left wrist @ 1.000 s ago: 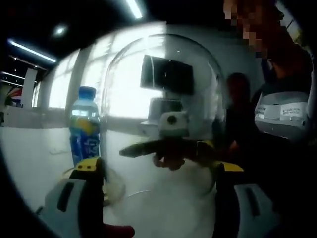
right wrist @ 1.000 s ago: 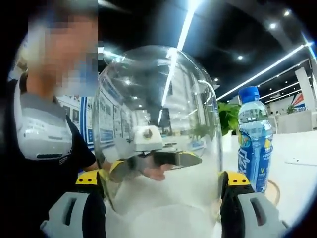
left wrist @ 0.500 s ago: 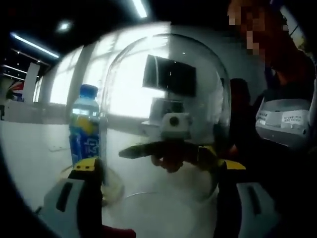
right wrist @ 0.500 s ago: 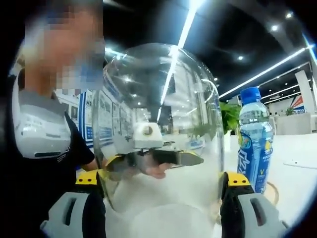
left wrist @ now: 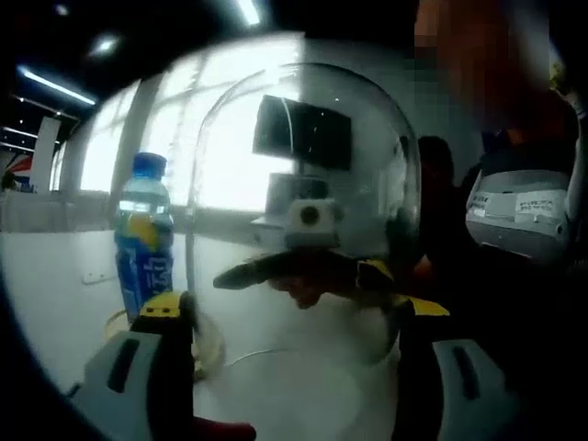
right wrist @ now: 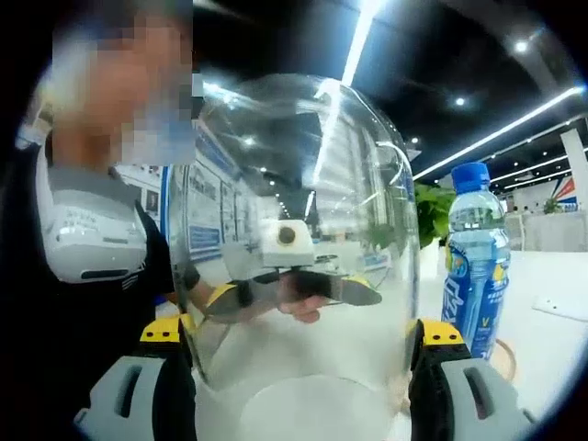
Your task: Open the cover put in the Mizone put the cover back on
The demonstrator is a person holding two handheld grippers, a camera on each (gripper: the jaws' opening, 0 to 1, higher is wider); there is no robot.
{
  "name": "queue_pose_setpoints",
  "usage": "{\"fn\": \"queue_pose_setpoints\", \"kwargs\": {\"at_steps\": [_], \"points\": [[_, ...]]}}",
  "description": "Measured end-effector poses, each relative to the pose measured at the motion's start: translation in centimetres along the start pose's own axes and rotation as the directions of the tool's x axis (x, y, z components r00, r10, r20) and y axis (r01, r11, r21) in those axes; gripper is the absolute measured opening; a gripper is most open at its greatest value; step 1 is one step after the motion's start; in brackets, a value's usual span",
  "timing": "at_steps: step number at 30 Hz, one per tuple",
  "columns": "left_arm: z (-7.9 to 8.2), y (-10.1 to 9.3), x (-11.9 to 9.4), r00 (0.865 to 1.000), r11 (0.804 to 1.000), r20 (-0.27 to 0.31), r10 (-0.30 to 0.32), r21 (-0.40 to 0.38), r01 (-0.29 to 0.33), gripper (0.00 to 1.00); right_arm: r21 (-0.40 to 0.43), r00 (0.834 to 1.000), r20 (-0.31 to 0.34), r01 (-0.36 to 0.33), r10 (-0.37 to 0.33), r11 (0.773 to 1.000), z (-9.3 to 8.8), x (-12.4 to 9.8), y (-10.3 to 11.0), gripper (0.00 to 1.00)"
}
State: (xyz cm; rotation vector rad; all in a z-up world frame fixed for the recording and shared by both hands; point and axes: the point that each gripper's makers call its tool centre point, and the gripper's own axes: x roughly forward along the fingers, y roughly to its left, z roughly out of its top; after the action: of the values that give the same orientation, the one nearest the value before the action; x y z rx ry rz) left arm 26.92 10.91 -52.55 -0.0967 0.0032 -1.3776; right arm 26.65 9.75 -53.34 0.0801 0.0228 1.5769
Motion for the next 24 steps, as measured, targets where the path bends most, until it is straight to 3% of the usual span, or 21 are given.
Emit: {"fn": "queue_pose_setpoints", "kwargs": {"at_steps": [5, 12, 24], "points": [[0.1, -0.2, 0.3, 1.000, 1.000, 0.011, -0.018, -0.016, 0.018, 0.79, 0.002, 0.999, 0.033, -0.036, 0.036, 0.999, 0.1, -0.5, 0.0, 0.90], [0.1, -0.5, 1.0, 1.000, 1.000, 0.008, -0.022, -0.011, 0.022, 0.81, 0.001, 0.998, 0.050, -0.034, 0.034, 0.999, 0.2, -0.4, 0.5, 0.90], [0.0, -1.2, 1.5, 0.999, 0.999, 0.005, -0.046, -0.003, 0.046, 0.84, -0.005, 0.998, 0.044, -0.044, 0.044, 0.999, 0.2, -0.4, 1.2, 0.90]]}}
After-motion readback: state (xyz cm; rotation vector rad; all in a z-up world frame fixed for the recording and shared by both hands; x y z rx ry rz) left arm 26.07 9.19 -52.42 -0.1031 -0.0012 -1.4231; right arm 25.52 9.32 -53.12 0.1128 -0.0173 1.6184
